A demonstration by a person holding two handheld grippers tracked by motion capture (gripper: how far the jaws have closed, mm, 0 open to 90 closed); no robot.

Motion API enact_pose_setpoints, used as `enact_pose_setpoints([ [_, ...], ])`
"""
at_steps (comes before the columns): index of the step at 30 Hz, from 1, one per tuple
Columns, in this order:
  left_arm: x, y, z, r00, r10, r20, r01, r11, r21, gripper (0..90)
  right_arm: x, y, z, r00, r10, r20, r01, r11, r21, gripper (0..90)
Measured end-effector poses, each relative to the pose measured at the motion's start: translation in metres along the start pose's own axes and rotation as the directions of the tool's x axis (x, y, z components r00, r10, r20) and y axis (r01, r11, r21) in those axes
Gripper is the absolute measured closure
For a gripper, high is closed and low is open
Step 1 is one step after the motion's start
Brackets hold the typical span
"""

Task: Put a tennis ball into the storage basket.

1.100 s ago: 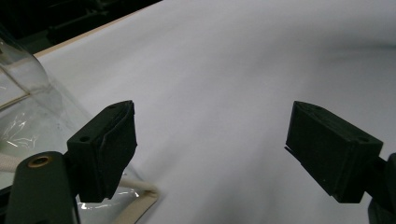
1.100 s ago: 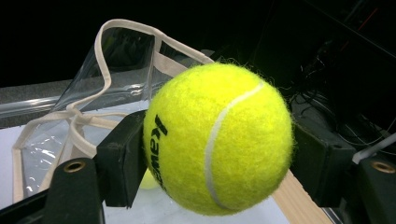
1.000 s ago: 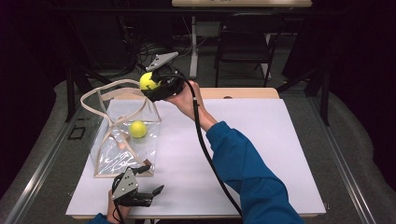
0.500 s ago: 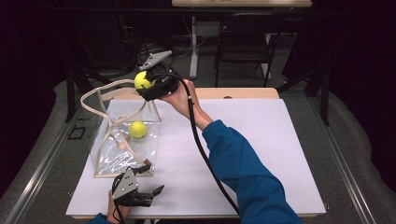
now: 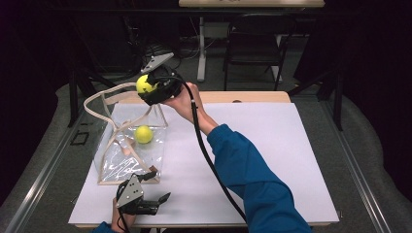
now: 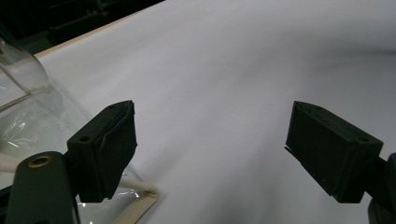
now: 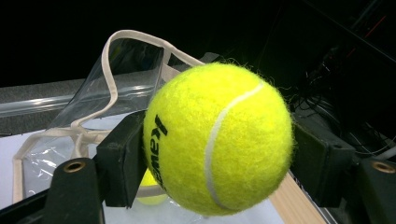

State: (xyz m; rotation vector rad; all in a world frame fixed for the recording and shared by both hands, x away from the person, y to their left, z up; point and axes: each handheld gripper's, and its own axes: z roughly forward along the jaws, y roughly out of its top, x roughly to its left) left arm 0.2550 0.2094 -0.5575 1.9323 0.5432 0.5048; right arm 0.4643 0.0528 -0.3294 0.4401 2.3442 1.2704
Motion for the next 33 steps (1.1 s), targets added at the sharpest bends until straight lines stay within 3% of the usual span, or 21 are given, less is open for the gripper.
enact_pose_setpoints([
  [33,0.000,0.000,0.000,1.0000,-0.006,0.002,0.006,1.0000,-0.004,16.1,0.005,0.004,0.015,0.9999,-0.010,-0.006,0.010,1.000,-0.011,26.6],
])
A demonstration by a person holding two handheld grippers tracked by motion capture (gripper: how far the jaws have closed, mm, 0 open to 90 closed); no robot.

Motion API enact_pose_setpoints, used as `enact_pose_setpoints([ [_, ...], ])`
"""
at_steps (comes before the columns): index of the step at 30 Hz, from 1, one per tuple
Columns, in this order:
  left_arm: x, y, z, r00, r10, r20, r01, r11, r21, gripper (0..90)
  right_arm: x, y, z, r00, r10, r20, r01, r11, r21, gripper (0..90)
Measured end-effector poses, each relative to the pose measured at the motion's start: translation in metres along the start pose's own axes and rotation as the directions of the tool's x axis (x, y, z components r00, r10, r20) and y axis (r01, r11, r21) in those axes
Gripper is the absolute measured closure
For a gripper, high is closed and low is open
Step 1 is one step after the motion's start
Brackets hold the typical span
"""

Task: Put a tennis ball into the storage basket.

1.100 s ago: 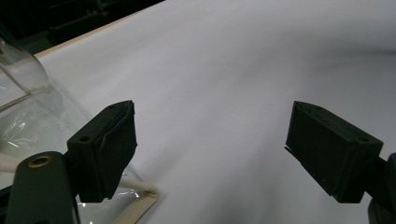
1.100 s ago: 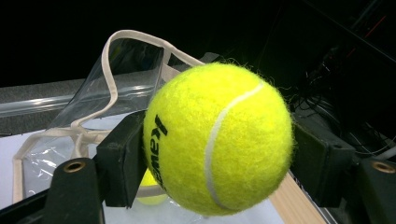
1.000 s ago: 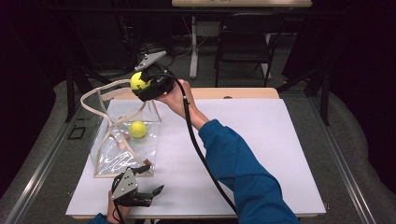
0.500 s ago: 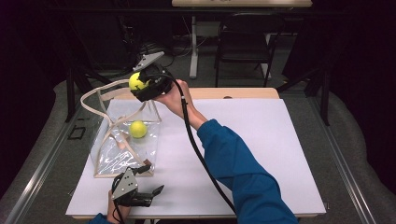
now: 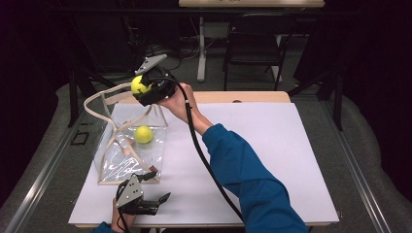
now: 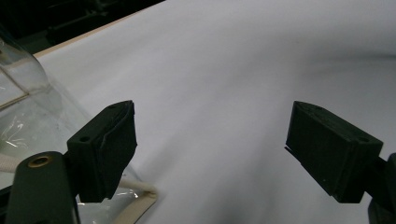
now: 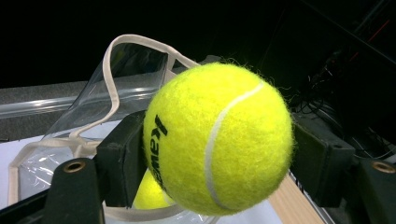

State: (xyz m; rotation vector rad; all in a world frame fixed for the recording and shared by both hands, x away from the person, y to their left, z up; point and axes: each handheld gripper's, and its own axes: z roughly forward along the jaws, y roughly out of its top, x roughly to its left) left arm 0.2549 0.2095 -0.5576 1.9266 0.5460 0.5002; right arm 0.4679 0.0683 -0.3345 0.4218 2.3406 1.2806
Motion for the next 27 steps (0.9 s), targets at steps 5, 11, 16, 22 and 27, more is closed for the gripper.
enact_pose_setpoints([
  [5,0.000,0.000,0.000,1.0000,-0.002,0.000,0.002,1.0000,-0.002,16.1,0.000,-0.001,0.002,1.0000,0.003,0.000,-0.003,1.000,0.002,26.6],
  [11,0.000,0.000,-0.001,1.0000,0.000,0.002,0.000,1.0000,-0.005,16.1,0.002,0.000,0.006,1.0000,0.002,-0.002,-0.002,1.000,0.009,26.6],
  [16,0.000,0.000,0.000,1.0000,0.001,0.002,-0.001,1.0000,-0.003,16.1,0.003,0.001,0.009,1.0000,0.002,-0.007,-0.002,1.000,0.016,26.6],
  [22,0.000,0.000,0.000,1.0000,0.002,0.004,-0.002,1.0000,-0.002,16.0,0.004,0.000,0.012,0.9999,0.010,-0.011,-0.009,1.000,0.027,26.5],
  [27,0.000,0.000,-0.001,1.0000,0.004,0.008,-0.004,1.0000,0.000,16.1,0.005,0.000,0.015,0.9999,0.006,-0.013,-0.006,1.000,0.030,26.5],
])
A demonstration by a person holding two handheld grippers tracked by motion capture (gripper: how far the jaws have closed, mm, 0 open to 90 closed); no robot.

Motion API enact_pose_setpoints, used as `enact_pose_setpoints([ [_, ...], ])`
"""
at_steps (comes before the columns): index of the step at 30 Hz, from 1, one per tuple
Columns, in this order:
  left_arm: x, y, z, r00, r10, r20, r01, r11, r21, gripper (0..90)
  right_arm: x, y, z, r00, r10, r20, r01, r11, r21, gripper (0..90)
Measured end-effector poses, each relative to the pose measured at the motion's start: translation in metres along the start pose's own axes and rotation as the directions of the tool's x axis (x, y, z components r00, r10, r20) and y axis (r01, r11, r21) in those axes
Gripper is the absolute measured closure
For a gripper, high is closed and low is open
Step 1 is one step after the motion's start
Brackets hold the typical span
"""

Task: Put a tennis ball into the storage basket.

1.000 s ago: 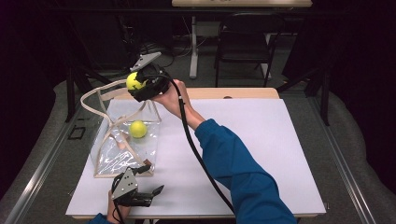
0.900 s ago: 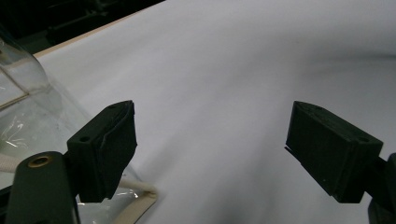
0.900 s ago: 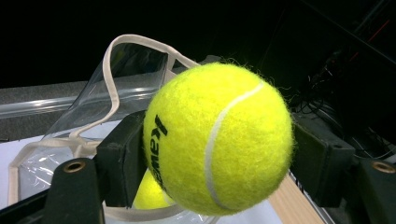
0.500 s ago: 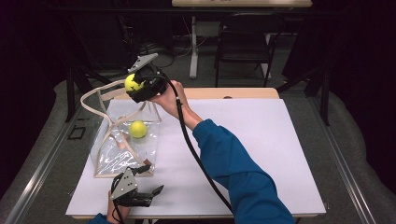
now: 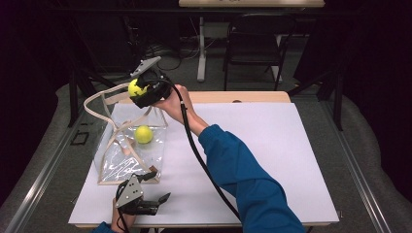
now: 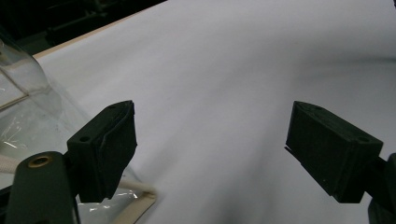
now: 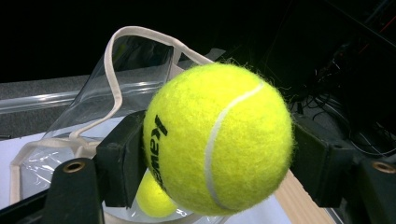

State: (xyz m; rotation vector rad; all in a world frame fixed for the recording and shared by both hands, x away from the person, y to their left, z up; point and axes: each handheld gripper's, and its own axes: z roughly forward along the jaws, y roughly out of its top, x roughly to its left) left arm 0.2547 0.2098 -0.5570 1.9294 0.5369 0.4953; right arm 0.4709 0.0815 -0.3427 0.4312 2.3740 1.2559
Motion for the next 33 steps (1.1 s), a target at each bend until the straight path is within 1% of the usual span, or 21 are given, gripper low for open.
enact_pose_setpoints([
  [8,0.000,0.000,0.000,1.0000,0.000,-0.002,0.000,1.0000,0.000,16.0,0.002,0.001,0.003,1.0000,-0.001,-0.006,0.001,1.000,0.010,26.4],
  [16,0.000,0.000,0.000,1.0000,0.002,0.000,-0.002,1.0000,0.000,16.0,0.001,0.000,0.005,1.0000,-0.002,-0.002,0.002,1.000,0.012,26.4],
  [20,0.000,0.000,0.000,1.0000,0.003,0.000,-0.003,1.0000,0.000,16.1,0.002,-0.001,0.008,0.9999,0.006,-0.010,-0.005,1.000,0.029,26.4],
  [22,0.000,0.000,-0.001,1.0000,0.004,0.000,-0.004,1.0000,0.000,16.0,0.003,-0.001,0.010,0.9998,0.003,-0.019,-0.003,0.999,0.042,26.4],
  [29,0.000,0.000,-0.001,1.0000,0.003,0.001,-0.003,1.0000,-0.001,16.0,0.007,0.000,0.015,0.9996,-0.007,-0.027,0.008,0.998,0.060,26.4],
  [33,0.000,0.000,-0.001,1.0000,0.004,-0.002,-0.004,1.0000,0.000,16.0,0.008,-0.002,0.018,0.9996,-0.009,-0.027,0.012,0.996,0.084,26.4],
])
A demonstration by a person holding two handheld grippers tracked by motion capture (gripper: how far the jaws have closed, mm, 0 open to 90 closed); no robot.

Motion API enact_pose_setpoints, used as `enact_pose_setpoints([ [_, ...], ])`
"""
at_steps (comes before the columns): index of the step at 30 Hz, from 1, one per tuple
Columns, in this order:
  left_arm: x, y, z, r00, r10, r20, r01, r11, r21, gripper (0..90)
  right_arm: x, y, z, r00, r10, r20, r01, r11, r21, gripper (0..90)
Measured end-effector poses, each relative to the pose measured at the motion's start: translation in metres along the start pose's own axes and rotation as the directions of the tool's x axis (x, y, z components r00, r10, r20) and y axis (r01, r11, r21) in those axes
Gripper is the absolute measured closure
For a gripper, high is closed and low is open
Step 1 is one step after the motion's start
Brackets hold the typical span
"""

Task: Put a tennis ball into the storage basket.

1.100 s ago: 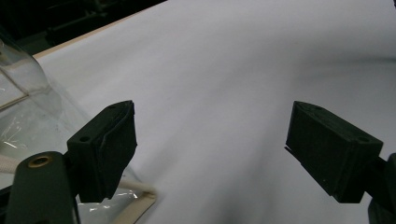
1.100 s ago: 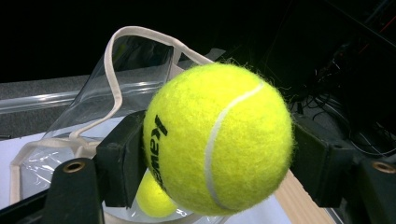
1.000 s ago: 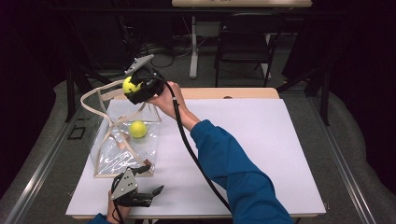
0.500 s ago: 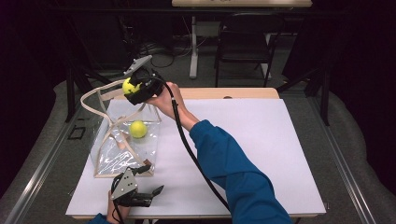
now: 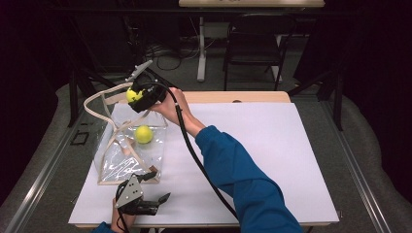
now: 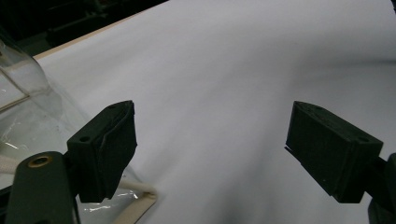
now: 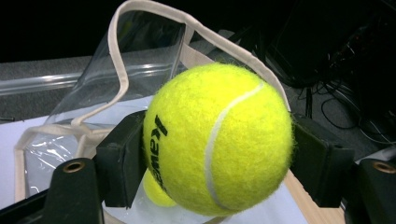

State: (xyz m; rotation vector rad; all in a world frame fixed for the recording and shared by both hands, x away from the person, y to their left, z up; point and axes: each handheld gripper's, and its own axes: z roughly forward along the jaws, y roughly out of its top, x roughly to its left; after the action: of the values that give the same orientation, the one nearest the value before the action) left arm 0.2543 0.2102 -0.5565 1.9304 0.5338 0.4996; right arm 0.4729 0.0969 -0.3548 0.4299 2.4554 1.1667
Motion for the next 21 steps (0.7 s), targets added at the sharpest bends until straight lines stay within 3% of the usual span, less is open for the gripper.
enact_pose_setpoints([
  [21,-0.0002,0.0001,0.0000,1.0000,-0.002,0.001,0.002,1.0000,-0.001,16.1,0.0018,-0.0015,0.0068,0.9999,0.001,-0.012,0.000,0.999,0.036,26.4],
])
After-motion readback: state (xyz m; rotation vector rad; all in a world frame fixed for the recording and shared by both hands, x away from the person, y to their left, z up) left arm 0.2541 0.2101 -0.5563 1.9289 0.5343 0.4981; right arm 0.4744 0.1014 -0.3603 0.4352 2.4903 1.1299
